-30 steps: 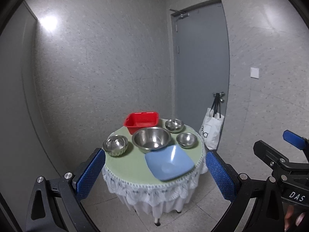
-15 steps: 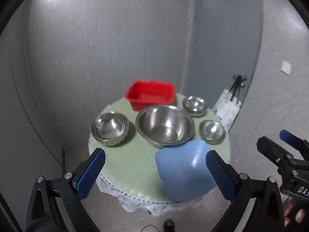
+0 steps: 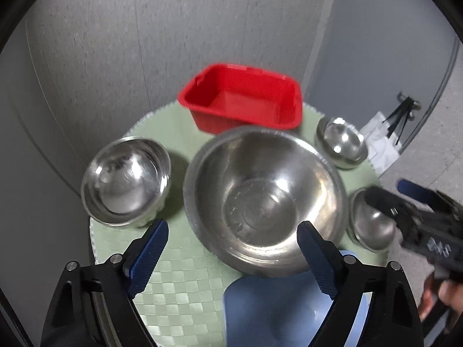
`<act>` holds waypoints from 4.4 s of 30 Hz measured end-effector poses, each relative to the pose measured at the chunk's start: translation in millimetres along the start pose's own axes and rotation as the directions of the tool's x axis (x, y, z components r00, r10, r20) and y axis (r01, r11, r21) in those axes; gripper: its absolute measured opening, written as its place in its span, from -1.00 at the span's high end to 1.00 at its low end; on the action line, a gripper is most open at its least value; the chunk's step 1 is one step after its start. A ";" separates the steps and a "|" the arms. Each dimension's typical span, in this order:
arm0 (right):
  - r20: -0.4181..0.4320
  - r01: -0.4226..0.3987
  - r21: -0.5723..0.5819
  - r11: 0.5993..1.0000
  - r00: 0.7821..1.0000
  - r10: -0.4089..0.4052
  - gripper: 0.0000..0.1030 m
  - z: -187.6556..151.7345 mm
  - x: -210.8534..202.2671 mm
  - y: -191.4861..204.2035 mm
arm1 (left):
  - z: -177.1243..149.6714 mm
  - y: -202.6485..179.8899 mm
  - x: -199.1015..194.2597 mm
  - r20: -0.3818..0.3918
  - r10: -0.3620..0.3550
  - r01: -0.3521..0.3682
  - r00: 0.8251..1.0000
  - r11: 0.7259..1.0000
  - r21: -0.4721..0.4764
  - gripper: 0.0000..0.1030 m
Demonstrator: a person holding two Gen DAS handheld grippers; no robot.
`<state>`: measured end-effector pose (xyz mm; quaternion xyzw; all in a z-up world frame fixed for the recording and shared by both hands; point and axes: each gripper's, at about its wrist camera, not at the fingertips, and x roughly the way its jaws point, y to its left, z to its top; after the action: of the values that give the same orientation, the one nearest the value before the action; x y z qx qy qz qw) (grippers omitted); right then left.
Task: Organize plates and bowls
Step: 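Grasp the large steel bowl rim with the left tool while the right tool grasps it too, then lower the large steel bowl into the red basket and open both tools, then grasp the light-blue plate edge with both tools and lift it, then lower the blue plate onto the bowl in the red basket, open both tools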
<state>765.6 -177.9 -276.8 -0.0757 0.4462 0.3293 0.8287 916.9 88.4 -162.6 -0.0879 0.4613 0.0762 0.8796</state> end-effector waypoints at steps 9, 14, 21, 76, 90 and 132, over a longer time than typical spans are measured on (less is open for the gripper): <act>-0.170 -0.040 -0.031 0.999 0.985 0.035 -0.28 14.2 80.7 -12.0 | 29.5 -2.0 70.9 -0.128 0.027 -0.033 0.991 0.998 -0.046 -0.34; -0.231 -0.089 -0.020 0.996 0.969 0.082 0.22 17.4 102.8 -13.3 | 43.6 -3.2 99.7 -0.171 0.031 -0.038 0.985 0.999 -0.037 -0.18; -0.261 -0.142 -0.002 0.990 0.956 0.137 0.66 21.7 115.4 -7.0 | 60.3 10.8 133.8 -0.218 -0.010 0.006 0.976 1.000 -0.020 0.40; 0.040 0.047 0.045 0.998 0.998 -0.049 -0.57 160.4 121.7 28.6 | 271.9 110.5 222.0 -0.066 -0.085 0.091 0.994 0.990 0.105 -0.66; 0.121 0.087 0.076 0.993 0.988 -0.096 -0.62 16.6 -31.7 27.3 | 93.1 90.1 54.0 0.161 -0.047 0.020 0.986 0.986 0.164 -0.88; 0.110 -0.136 0.112 0.984 0.986 0.124 0.71 74.4 3.3 13.8 | 129.1 121.3 57.2 0.100 -0.202 0.186 0.974 0.971 0.149 0.58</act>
<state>809.7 -134.5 -233.2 0.0202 0.4258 0.3593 0.8302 1026.0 238.5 -147.9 -0.0668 0.4034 -0.0374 0.9118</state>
